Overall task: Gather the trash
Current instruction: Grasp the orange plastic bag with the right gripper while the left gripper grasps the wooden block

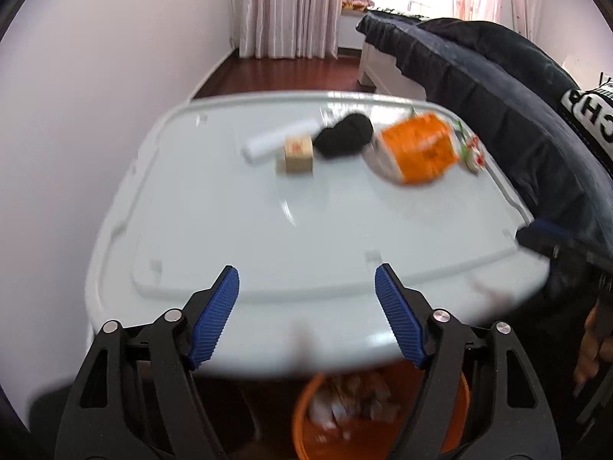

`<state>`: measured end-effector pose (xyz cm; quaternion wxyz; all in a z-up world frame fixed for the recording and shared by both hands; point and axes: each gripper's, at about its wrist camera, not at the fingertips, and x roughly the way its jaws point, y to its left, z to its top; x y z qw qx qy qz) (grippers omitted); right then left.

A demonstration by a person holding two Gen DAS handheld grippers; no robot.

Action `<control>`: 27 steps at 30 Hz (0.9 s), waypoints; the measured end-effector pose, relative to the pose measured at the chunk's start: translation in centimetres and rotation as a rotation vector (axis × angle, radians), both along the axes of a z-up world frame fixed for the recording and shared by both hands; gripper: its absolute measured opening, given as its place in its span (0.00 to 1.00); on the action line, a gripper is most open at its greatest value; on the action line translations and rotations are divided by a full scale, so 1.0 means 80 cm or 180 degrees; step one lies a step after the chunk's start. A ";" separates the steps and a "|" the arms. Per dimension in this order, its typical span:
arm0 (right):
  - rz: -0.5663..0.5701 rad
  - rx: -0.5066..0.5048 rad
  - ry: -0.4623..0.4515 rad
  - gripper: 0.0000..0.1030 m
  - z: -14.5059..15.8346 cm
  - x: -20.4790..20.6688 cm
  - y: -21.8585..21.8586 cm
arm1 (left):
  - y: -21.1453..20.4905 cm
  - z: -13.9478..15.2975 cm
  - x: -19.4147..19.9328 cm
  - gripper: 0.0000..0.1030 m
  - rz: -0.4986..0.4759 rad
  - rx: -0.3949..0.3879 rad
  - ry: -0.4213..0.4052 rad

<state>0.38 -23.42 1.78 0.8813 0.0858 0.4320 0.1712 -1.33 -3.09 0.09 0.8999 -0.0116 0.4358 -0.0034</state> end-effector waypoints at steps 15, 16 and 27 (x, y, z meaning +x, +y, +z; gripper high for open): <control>-0.0938 0.1049 0.0823 0.77 -0.089 0.202 -0.051 | 0.035 -0.038 0.045 0.73 0.0496 -0.0305 0.0014; -0.0974 0.1083 0.0842 0.78 -0.092 0.208 -0.048 | 0.036 -0.038 0.044 0.73 0.0512 -0.0330 0.0014; -0.0877 0.0896 0.0976 0.38 -0.106 0.229 -0.008 | 0.037 -0.048 0.047 0.73 0.0537 -0.0434 0.0109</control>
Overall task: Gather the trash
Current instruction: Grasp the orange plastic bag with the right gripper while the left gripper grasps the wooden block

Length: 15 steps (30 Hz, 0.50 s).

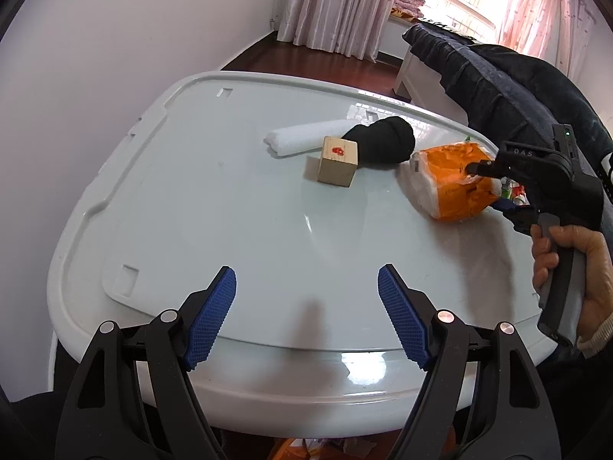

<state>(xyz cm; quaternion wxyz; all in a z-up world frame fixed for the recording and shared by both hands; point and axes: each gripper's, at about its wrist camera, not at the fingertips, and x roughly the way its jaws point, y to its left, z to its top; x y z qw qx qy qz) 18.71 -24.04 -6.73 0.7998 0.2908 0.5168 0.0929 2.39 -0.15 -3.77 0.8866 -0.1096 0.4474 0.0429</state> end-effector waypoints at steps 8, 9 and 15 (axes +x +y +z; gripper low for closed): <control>0.0253 -0.0204 -0.0425 0.25 0.049 -0.060 0.004 | -0.003 -0.008 0.010 0.73 0.0031 0.0076 0.0012; 0.0301 -0.0201 -0.0507 0.25 0.058 -0.073 0.004 | -0.005 -0.009 0.017 0.73 0.0007 0.0093 0.0028; 0.0470 -0.0289 -0.0795 0.25 0.084 -0.094 0.008 | -0.012 -0.008 0.068 0.73 0.0012 0.0091 -0.0082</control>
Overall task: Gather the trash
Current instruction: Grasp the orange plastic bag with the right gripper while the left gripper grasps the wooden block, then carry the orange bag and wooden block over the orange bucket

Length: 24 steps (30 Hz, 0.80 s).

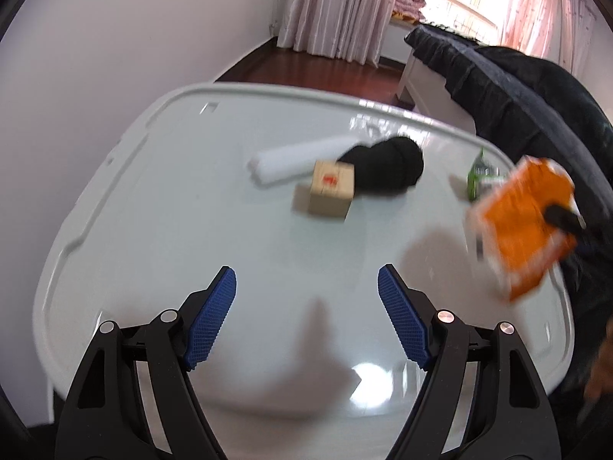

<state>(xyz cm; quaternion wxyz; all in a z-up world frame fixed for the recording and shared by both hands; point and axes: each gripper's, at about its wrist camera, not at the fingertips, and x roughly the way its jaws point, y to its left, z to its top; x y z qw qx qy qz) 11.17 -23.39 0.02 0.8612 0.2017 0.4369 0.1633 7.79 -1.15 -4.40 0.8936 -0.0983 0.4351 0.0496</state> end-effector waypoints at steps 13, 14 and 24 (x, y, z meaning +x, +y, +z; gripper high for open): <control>-0.0097 0.0299 0.0068 0.26 0.001 -0.001 -0.040 | -0.023 -0.049 0.110 0.38 -0.0230 0.0251 0.0184; -0.0094 0.0309 0.0071 0.26 0.001 0.000 -0.040 | -0.022 -0.053 0.113 0.34 -0.0231 0.0261 0.0226; -0.0015 0.0212 0.0026 0.26 0.002 0.002 -0.029 | -0.022 -0.043 0.089 0.33 -0.0326 0.0314 0.0031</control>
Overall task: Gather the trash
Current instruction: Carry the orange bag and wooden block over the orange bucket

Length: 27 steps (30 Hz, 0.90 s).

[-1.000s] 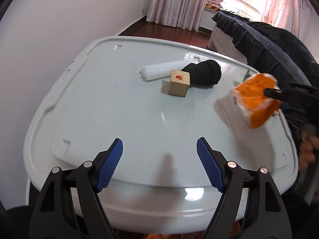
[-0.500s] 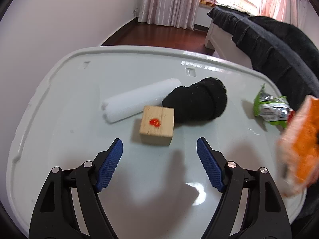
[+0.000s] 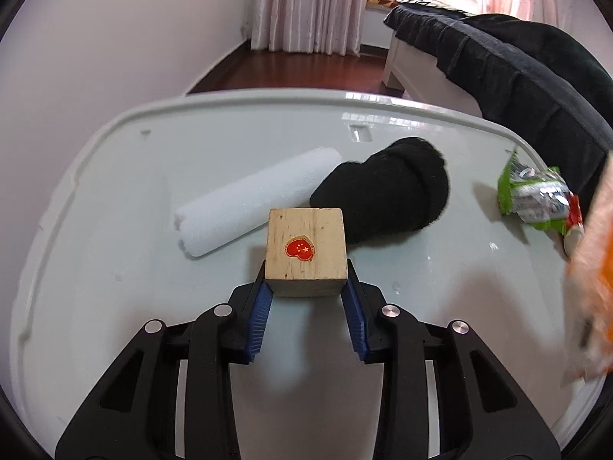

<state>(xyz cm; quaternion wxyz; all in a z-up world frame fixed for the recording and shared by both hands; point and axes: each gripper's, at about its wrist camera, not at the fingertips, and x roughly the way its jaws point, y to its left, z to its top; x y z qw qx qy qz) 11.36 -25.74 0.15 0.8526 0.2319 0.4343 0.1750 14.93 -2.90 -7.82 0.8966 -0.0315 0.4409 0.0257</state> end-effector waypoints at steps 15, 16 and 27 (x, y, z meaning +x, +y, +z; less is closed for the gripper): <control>0.0025 -0.0425 -0.0487 0.26 0.031 -0.038 0.018 | -0.009 0.114 -0.141 0.33 -0.0231 -0.0308 -0.0427; 0.0042 -0.0468 -0.0576 0.26 0.038 -0.052 0.018 | -0.011 0.119 -0.149 0.33 -0.0244 -0.0308 -0.0435; 0.0368 -0.0779 -0.0817 0.26 0.063 -0.220 0.036 | -0.033 0.114 -0.283 0.33 -0.0349 -0.0032 -0.0266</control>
